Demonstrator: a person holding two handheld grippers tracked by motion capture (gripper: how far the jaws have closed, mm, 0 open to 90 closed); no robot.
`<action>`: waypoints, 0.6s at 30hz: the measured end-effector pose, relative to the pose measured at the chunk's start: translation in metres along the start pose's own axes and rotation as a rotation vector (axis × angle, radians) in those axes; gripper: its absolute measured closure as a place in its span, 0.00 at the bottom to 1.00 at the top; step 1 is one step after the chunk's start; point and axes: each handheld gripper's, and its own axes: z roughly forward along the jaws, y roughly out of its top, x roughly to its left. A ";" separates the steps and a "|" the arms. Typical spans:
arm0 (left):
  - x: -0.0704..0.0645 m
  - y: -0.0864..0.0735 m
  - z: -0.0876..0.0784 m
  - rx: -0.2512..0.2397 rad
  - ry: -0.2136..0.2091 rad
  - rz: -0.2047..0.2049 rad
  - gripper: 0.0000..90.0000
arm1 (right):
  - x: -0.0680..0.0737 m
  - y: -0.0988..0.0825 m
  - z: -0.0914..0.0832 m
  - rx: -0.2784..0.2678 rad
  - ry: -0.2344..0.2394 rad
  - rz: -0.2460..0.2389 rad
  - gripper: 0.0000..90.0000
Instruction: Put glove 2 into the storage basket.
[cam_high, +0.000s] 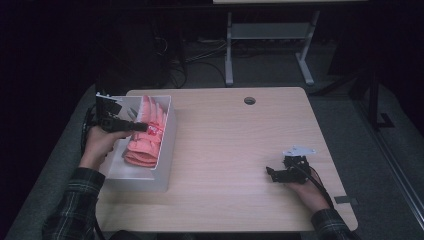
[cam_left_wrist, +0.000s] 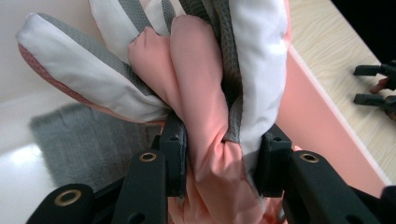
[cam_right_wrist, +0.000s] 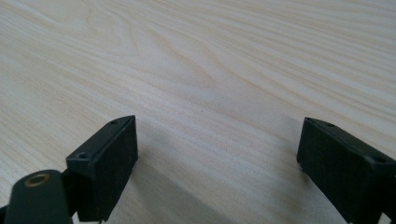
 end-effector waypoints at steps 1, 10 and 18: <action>0.001 -0.002 0.004 0.012 -0.002 -0.001 0.68 | 0.000 0.000 0.000 0.000 0.000 0.000 0.13; 0.009 -0.014 0.037 0.097 0.006 -0.013 0.68 | 0.000 0.000 0.000 -0.001 0.000 -0.002 0.13; 0.013 -0.020 0.045 0.108 0.017 -0.014 0.64 | 0.000 0.000 0.000 0.000 -0.003 0.001 0.13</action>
